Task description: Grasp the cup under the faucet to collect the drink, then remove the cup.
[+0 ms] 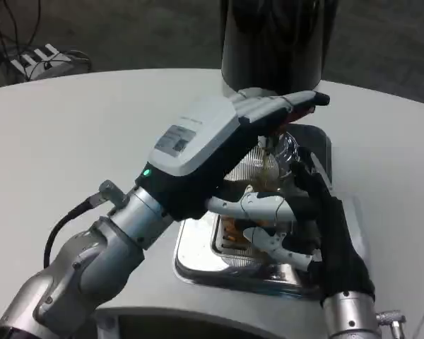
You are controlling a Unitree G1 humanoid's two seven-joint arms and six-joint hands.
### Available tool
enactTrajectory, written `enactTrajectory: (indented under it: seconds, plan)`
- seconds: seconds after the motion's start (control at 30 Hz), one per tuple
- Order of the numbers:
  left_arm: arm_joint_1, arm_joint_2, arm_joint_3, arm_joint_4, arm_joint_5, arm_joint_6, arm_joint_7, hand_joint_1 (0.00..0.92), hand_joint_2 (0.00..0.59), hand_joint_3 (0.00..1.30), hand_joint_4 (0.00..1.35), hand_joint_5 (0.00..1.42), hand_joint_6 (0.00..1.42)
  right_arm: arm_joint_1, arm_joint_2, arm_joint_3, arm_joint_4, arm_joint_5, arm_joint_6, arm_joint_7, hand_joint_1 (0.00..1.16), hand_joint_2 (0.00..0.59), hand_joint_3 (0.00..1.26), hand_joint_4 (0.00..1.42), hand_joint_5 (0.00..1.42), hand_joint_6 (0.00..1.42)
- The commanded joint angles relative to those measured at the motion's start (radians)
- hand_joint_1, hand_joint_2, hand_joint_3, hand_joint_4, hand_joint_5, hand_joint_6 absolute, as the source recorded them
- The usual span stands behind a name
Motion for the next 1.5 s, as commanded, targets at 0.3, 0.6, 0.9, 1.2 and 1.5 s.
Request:
enactTrajectory:
  seconds: [0.3,0.6,0.9,1.2,1.5]
  plan:
    - [0.025,0.008,-0.025,0.005,0.032,0.028,-0.053,0.000,0.051,0.23,0.25,0.31,0.19,-0.107,0.007,0.010,0.117,-0.024,-0.027,-0.031,0.95,0.166,0.10,0.15,0.17,0.26]
    - [0.028,0.010,-0.021,-0.007,0.030,0.035,-0.054,0.000,0.051,0.23,0.25,0.31,0.19,-0.145,0.018,0.018,0.160,-0.018,-0.031,-0.036,0.95,0.164,0.10,0.15,0.17,0.27]
    - [0.031,0.010,-0.019,-0.010,0.027,0.035,-0.055,0.000,0.052,0.23,0.26,0.31,0.19,-0.165,0.029,0.023,0.190,-0.016,-0.032,-0.047,0.95,0.167,0.12,0.16,0.18,0.28]
    - [0.032,0.014,-0.013,-0.008,0.022,0.034,-0.055,0.000,0.053,0.24,0.27,0.31,0.19,-0.192,0.038,0.024,0.232,-0.012,-0.041,-0.060,0.94,0.172,0.13,0.17,0.19,0.28]
    - [0.025,0.011,-0.012,0.004,0.019,0.030,-0.055,0.000,0.053,0.24,0.27,0.31,0.19,-0.198,0.044,0.022,0.251,-0.022,-0.036,-0.099,0.95,0.164,0.18,0.24,0.26,0.36]
